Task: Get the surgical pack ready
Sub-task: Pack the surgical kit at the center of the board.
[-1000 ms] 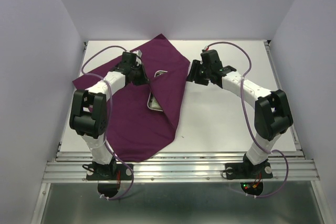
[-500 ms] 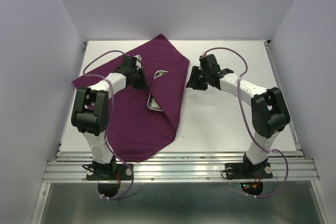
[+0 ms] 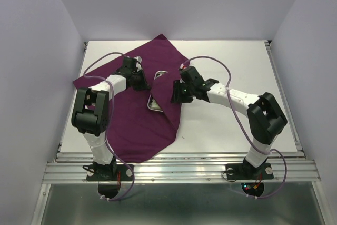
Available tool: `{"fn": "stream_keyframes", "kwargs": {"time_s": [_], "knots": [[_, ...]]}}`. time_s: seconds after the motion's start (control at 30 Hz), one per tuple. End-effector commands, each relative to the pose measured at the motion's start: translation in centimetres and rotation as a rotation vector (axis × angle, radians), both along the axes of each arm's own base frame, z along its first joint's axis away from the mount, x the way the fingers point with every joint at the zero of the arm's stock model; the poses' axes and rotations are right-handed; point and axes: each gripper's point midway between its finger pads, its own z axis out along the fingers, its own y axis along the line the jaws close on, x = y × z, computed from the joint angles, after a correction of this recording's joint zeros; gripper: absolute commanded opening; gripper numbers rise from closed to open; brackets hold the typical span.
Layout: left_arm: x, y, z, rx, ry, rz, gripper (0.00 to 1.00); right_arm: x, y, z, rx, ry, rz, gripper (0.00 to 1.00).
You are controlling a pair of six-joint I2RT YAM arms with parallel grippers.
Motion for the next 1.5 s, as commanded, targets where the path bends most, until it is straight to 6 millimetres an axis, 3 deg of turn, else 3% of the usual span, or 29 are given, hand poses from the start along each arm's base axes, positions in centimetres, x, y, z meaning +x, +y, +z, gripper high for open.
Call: {"fn": "stream_keyframes", "kwargs": {"time_s": [0.0,0.23,0.43,0.7,0.9,1.17,1.47], "knots": [[-0.3,0.1,-0.8,-0.006,0.011,-0.003,0.00,-1.6,1.8,3.2,0.014,-0.081,0.037,0.47],[0.0,0.3,-0.6,0.002,0.005,0.012,0.00,-4.8,5.9,3.8,0.015,-0.105,0.169,0.42],[-0.2,0.6,-0.9,0.017,0.015,0.028,0.00,-7.2,8.8,2.1,-0.004,-0.087,0.283,0.40],[-0.2,0.8,-0.9,0.022,0.012,0.042,0.00,-8.0,11.4,0.4,-0.010,-0.053,0.374,0.34],[-0.3,0.9,-1.0,0.024,0.015,0.043,0.00,-7.1,10.8,-2.2,-0.082,-0.026,0.308,0.29],[-0.3,1.2,-1.6,0.038,0.020,0.056,0.00,-4.9,8.9,-2.9,-0.183,-0.076,0.158,0.28],[0.7,0.8,-2.2,0.028,0.017,0.063,0.00,-4.0,7.0,-4.3,-0.239,-0.070,0.092,0.29]]}}
